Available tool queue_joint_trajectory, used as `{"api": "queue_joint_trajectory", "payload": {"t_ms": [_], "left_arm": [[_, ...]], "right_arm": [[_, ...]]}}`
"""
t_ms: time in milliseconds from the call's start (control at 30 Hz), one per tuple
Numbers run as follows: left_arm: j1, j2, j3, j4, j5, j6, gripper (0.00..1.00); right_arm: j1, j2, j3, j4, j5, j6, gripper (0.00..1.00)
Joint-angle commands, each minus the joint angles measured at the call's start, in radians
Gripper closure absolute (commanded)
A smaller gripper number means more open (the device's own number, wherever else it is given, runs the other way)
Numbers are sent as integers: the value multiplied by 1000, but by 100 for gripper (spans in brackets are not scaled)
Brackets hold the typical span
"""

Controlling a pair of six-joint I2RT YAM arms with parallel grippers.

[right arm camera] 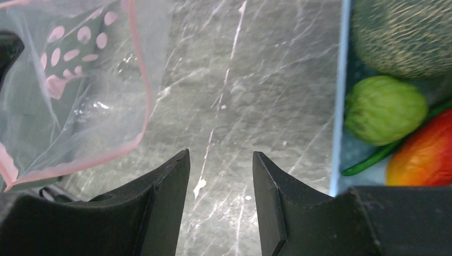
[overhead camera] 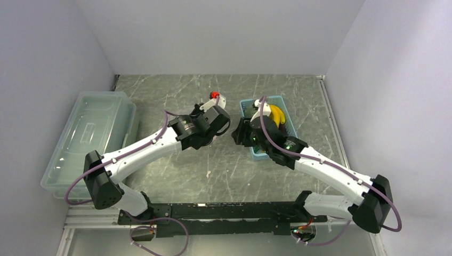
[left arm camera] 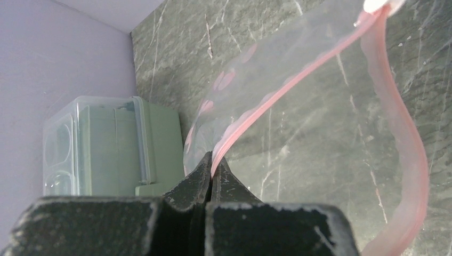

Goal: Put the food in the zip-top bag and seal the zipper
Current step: Open the zipper of the food storage bag at the center of the board, then pick up the fake vegetable from the bin.

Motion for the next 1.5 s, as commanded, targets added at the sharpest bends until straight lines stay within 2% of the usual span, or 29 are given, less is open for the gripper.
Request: {"api": "queue_joint_trajectory", "payload": {"t_ms": [0, 367, 533, 1033, 1167, 1467], "left_arm": [[-14, -34, 4, -7, -32, -10, 100], [-27, -33, 20, -45, -25, -3, 100], [-27, -54, 28, -44, 44, 4, 100], [-14, -122, -59, 25, 159, 9, 100], [-12, -136, -73, 23, 185, 0, 100], [-10, -165, -97, 35, 213, -1, 100]], "right_arm": [[-35, -43, 80, -83, 120, -82, 49], [-168, -69, 173, -249, 187, -221, 39], [-260, -44, 187, -326, 180, -252, 36], [-405, 131, 185, -414, 125, -267, 31], [-438, 196, 190, -446, 169, -251, 29], [-489, 296, 150, -416, 166, -220, 27]]}}
